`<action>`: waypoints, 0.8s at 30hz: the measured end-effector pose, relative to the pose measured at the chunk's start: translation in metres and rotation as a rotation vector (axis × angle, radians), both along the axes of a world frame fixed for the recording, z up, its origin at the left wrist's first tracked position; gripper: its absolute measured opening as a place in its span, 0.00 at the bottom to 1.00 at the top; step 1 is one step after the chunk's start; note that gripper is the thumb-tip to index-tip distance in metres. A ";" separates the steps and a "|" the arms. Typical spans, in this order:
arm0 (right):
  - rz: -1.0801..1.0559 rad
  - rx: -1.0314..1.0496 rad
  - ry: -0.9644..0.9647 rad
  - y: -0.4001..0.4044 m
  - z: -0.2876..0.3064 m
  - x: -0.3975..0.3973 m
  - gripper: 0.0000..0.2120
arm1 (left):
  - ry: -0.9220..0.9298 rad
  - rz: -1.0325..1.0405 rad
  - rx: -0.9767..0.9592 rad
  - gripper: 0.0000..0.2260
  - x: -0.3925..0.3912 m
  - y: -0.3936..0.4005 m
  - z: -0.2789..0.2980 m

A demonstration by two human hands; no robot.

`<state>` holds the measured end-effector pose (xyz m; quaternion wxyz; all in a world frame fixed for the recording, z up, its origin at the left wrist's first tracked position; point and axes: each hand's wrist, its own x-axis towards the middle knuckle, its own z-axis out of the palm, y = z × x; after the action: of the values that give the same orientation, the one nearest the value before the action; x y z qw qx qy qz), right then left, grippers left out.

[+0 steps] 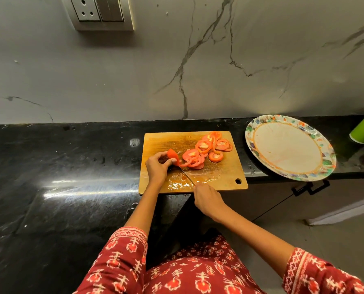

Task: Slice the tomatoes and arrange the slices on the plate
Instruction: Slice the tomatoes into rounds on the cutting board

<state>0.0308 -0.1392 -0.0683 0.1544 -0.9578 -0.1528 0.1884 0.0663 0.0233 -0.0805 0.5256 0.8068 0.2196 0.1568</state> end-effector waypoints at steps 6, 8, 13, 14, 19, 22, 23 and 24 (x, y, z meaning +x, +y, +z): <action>-0.066 0.040 -0.022 -0.002 0.001 0.004 0.11 | 0.013 -0.073 0.001 0.15 -0.001 0.000 -0.001; -0.085 0.064 0.000 0.000 0.001 0.005 0.11 | 0.001 -0.087 0.018 0.16 -0.002 -0.001 -0.003; -0.089 0.067 0.023 -0.002 0.003 0.006 0.11 | -0.014 -0.156 -0.002 0.23 0.000 -0.008 -0.001; -0.086 0.067 0.024 -0.002 0.003 0.006 0.11 | -0.025 -0.164 -0.001 0.24 0.001 -0.009 -0.002; -0.078 0.033 0.016 0.001 0.006 0.005 0.12 | -0.044 -0.173 0.020 0.25 0.001 -0.012 -0.005; -0.061 -0.007 -0.003 0.003 0.007 0.005 0.12 | -0.052 -0.170 0.031 0.23 0.003 -0.013 -0.007; -0.062 -0.015 -0.008 0.003 0.007 0.004 0.12 | -0.055 -0.171 0.030 0.22 0.003 -0.013 -0.007; -0.066 -0.019 -0.010 0.004 0.006 0.004 0.13 | -0.060 -0.174 0.028 0.21 0.003 -0.013 -0.007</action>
<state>0.0347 -0.1350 -0.0625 0.1505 -0.9646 -0.1202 0.1799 0.0698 0.0107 -0.0871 0.5323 0.8250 0.1307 0.1378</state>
